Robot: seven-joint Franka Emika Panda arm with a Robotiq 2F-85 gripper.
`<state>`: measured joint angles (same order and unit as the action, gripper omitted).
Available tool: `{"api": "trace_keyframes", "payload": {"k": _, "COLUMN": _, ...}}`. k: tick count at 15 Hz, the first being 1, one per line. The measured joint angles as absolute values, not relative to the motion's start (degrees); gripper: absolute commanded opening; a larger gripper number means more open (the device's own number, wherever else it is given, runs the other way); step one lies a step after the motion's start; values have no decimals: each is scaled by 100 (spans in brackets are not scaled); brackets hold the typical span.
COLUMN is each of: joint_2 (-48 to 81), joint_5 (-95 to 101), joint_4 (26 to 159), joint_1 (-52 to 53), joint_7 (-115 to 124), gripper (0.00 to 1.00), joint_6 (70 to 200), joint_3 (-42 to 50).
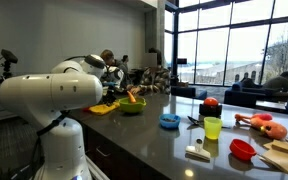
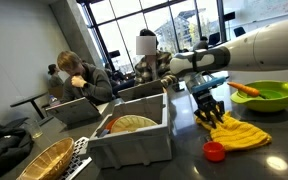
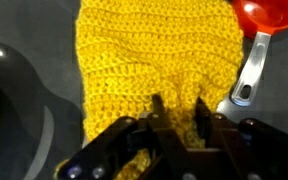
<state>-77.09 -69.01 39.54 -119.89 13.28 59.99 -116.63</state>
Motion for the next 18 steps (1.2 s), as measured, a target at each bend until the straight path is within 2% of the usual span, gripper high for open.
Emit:
{"api": "trace_keyframes", "payload": {"k": 10, "joint_2": -7710, "joint_5": -6907, "joint_4": 4000, "joint_1": -11999, "joint_7": 1290, "gripper": 3, "joint_6": 5900, "joint_3": -11533}}
{"api": "trace_keyframes", "payload": {"k": 18, "joint_2": -7499, "joint_5": -6907, "joint_4": 4014, "joint_1": -12368, "joint_7": 847, "gripper": 3, "joint_6": 5528, "joint_3": -11027}}
